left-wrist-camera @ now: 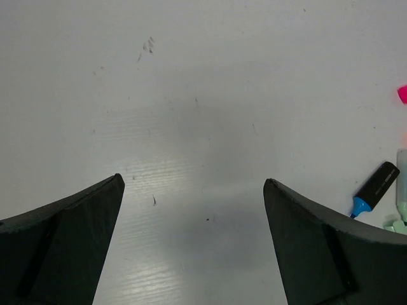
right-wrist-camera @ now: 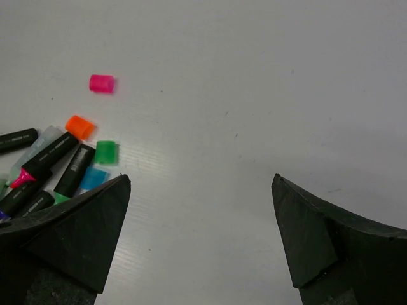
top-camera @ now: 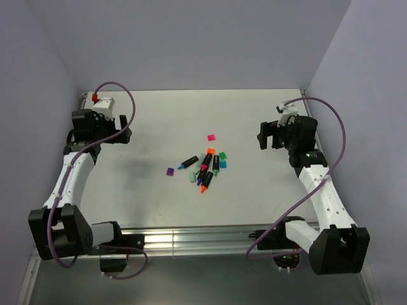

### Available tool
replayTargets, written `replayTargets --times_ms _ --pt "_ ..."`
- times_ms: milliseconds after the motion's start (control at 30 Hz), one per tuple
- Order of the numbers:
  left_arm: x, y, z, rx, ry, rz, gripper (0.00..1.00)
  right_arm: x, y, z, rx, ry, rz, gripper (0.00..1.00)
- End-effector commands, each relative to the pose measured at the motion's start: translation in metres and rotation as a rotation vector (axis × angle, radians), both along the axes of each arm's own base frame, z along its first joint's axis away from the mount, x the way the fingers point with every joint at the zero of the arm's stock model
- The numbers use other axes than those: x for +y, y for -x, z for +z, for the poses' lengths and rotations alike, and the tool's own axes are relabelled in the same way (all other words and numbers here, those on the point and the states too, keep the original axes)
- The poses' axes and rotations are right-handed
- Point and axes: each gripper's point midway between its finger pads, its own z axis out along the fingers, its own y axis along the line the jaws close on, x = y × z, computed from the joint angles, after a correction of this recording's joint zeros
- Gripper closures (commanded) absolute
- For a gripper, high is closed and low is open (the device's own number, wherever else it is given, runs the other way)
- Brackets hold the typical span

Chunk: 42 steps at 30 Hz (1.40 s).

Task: Insert the pens into the pen caps
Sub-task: Pick up the pen from the center of the board.

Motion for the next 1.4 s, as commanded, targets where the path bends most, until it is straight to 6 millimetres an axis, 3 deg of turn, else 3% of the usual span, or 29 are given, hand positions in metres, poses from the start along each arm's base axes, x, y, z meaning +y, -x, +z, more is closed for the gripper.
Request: replayTargets --times_ms 0,200,267,300,333,400,433,467,500,533,567,633,700,733,800,833,967,1200,1367 --pt "-0.002 -0.010 0.014 -0.024 -0.037 -0.039 0.01 0.006 -0.007 0.019 -0.029 -0.026 0.020 0.00" --pt "-0.010 -0.026 0.023 -0.013 -0.103 -0.098 0.00 0.010 -0.007 0.018 -0.004 -0.045 0.028 0.00" --pt "-0.025 -0.030 0.014 0.028 -0.119 -0.155 0.03 0.011 -0.007 0.018 0.010 -0.056 0.032 0.00" --pt "-0.037 -0.031 0.020 0.036 -0.119 -0.191 0.04 0.013 -0.007 0.018 0.014 -0.061 0.039 0.00" --pt "-0.048 -0.033 0.010 0.073 -0.110 -0.218 0.07 0.014 -0.007 0.017 0.026 -0.066 0.041 0.00" --pt "-0.071 -0.036 0.011 0.087 -0.112 -0.282 0.09 0.015 -0.007 0.016 0.036 -0.073 0.046 0.00" --pt "-0.079 -0.034 -0.001 0.131 -0.117 -0.307 0.12 0.016 -0.007 0.017 0.042 -0.077 0.046 0.00" --pt "-0.088 -0.037 0.000 0.133 -0.125 -0.325 0.13 0.016 -0.007 0.017 0.047 -0.078 0.045 0.00" --pt "-0.108 -0.034 -0.005 0.148 -0.133 -0.370 0.14 0.016 -0.007 0.016 0.050 -0.078 0.045 0.00" --pt "-0.116 -0.032 -0.020 0.199 -0.147 -0.388 0.16 0.017 -0.007 0.016 0.058 -0.081 0.050 0.00" --pt "-0.125 -0.035 -0.017 0.201 -0.157 -0.401 0.18 0.017 -0.006 0.015 0.065 -0.083 0.052 0.00" --pt "-0.159 -0.028 -0.036 0.264 -0.171 -0.483 0.22 0.018 -0.004 0.013 0.076 -0.089 0.060 0.00" --pt "-0.188 -0.018 -0.040 0.299 -0.185 -0.549 0.24 0.020 -0.002 0.010 0.089 -0.100 0.066 0.00" --pt "-0.198 -0.015 -0.055 0.344 -0.184 -0.573 0.26 0.018 -0.002 0.009 0.092 -0.105 0.063 0.00" --pt "-0.217 -0.007 -0.066 0.382 -0.201 -0.618 0.32 0.018 -0.001 0.006 0.103 -0.119 0.058 0.00" --pt "-0.222 -0.005 -0.081 0.416 -0.215 -0.627 0.33 0.017 -0.002 0.007 0.104 -0.122 0.055 0.00" --pt "-0.233 0.002 -0.105 0.462 -0.253 -0.625 0.37 0.014 -0.003 0.006 0.110 -0.134 0.042 0.00" --pt "-0.248 0.025 -0.131 0.501 -0.294 -0.666 0.39 0.013 -0.006 0.005 0.117 -0.136 0.039 0.00" --pt "-0.246 0.029 -0.149 0.521 -0.313 -0.658 0.41 0.012 -0.007 0.003 0.121 -0.131 0.033 0.00"
